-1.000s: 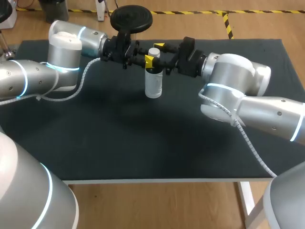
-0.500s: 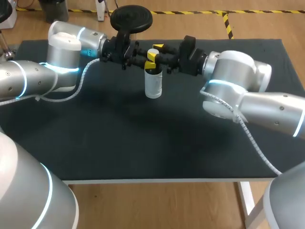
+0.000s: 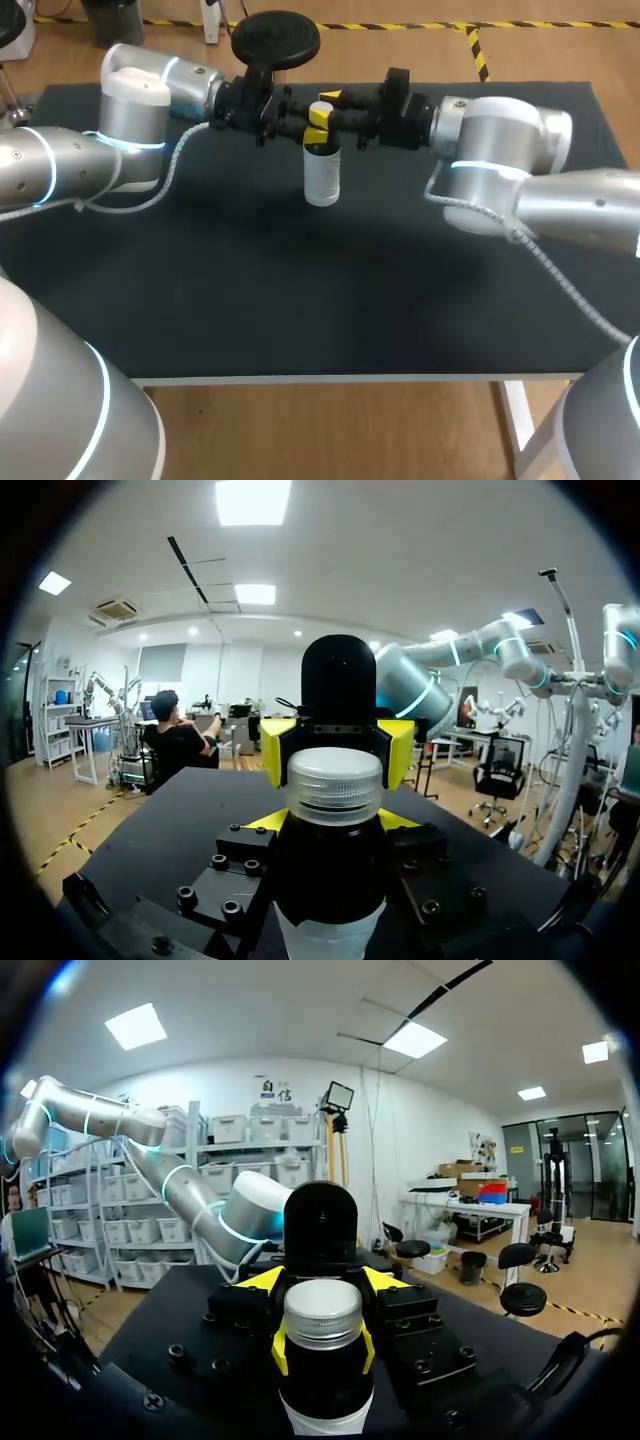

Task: Unscrew the bottle cap

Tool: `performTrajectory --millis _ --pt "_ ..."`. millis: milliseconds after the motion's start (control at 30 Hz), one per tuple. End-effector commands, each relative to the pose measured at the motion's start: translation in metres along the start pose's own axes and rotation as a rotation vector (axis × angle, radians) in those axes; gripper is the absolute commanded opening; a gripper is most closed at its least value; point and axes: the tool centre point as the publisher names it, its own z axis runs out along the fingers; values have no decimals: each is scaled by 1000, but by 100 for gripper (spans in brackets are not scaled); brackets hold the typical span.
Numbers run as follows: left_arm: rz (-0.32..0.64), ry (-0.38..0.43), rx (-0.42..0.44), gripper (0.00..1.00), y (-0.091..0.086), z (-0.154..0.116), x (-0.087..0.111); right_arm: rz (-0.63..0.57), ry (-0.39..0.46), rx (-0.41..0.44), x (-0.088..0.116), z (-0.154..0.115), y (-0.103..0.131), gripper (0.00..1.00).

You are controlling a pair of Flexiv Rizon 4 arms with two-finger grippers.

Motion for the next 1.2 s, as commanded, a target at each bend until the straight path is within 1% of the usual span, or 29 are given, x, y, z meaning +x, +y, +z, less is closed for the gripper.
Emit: performTrajectory --millis 33,167,233,267,333,367,400,467,500,533,567,600,667,700,767,833,867,933,1067,1167,1200 --pt "-1 8 1 0 1 1 -5 0 354 45 -13 -1 0 0" --pt "-1 8 1 0 1 1 -5 -8 464 78 -16 -3 1 0" --pt "-1 8 1 0 1 1 -5 -10 536 79 -17 -3 1 0" --pt "-1 8 1 0 1 1 -5 -4 589 88 -17 -4 1 0" --pt "-1 8 1 0 1 1 -5 -3 632 106 -17 -3 0 0" --pt "-1 8 1 0 1 1 -5 -2 683 108 -17 -3 0 0" --pt "-1 8 1 0 1 1 -5 0 698 117 -17 -3 -1 0" --pt "-1 8 1 0 1 1 -5 6 773 101 -17 -2 -2 0" --pt "-1 8 1 0 1 1 -5 6 778 106 -16 -2 -2 0" --pt "-1 8 1 0 1 1 -5 10 803 103 -16 -2 -2 0" --pt "-1 8 1 0 1 1 -5 7 846 95 -16 -1 -3 0" --pt "-1 8 1 0 1 1 -5 6 854 101 -15 -1 -3 0" --pt "-1 8 1 0 1 1 -5 6 916 83 -14 0 -3 0" --pt "-1 8 1 0 1 1 -5 3 925 85 -14 0 -3 0" --pt "-1 8 1 0 1 1 -5 -5 987 79 -12 1 -3 0" --pt "-1 8 1 0 1 1 -5 -13 1028 75 -11 2 -4 0" --pt "-1 8 1 0 1 1 -5 -20 1064 80 -9 2 -4 0" --pt "-1 8 1 0 1 1 -5 -21 1098 91 -8 3 -5 0" --pt "-1 8 1 0 1 1 -5 -46 1214 103 -3 5 -5 0" --pt "-1 8 1 0 1 1 -5 -52 1280 104 -1 5 -4 0" --pt "-1 8 1 0 1 1 -5 -50 1287 101 0 5 -4 0"
